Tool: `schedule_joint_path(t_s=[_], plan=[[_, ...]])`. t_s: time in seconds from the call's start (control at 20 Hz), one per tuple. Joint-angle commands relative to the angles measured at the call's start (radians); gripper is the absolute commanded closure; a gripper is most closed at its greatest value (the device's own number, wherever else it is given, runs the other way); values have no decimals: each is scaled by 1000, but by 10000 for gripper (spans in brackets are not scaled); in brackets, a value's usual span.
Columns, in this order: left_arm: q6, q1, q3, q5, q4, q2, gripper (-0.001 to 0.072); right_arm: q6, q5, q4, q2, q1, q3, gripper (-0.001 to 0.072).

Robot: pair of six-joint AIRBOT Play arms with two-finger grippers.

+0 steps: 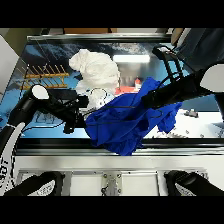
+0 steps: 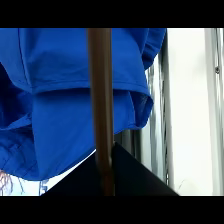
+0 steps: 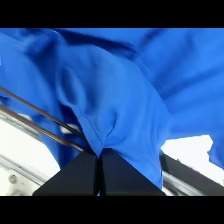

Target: Fold the clothes and pants, and hang the long-sleeved shirts on hangers.

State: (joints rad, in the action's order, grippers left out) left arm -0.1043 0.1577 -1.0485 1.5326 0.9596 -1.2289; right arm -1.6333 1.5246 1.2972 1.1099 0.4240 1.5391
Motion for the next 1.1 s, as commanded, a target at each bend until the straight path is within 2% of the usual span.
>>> schedule_joint_path(t_s=[0.0, 0.25, 0.65, 0.7, 0.75, 0.8, 0.95, 1.05], plan=[[0, 5, -1, 2, -2, -1, 699, 73, -82, -96, 6, 43, 1, 703], [0, 5, -1, 8, -2, -1, 699, 146, -135, -170, 37, 138, 1, 703], [0, 4, -1, 12, -2, -1, 699, 145, -163, -168, 42, 153, 1, 687], [0, 5, -1, 12, -2, -1, 699, 145, -161, -168, 42, 153, 1, 568], [0, 5, -1, 12, -2, -1, 699, 146, -155, -168, 39, 152, 1, 249], [0, 4, -1, 12, -2, -1, 699, 145, -154, -168, 36, 150, 1, -4], [0, 3, -1, 12, -2, -1, 698, 152, -111, -165, 10, 115, 1, -8], [0, 2, -1, 13, -2, -1, 699, 215, -63, -166, -20, 62, 1, -8]])
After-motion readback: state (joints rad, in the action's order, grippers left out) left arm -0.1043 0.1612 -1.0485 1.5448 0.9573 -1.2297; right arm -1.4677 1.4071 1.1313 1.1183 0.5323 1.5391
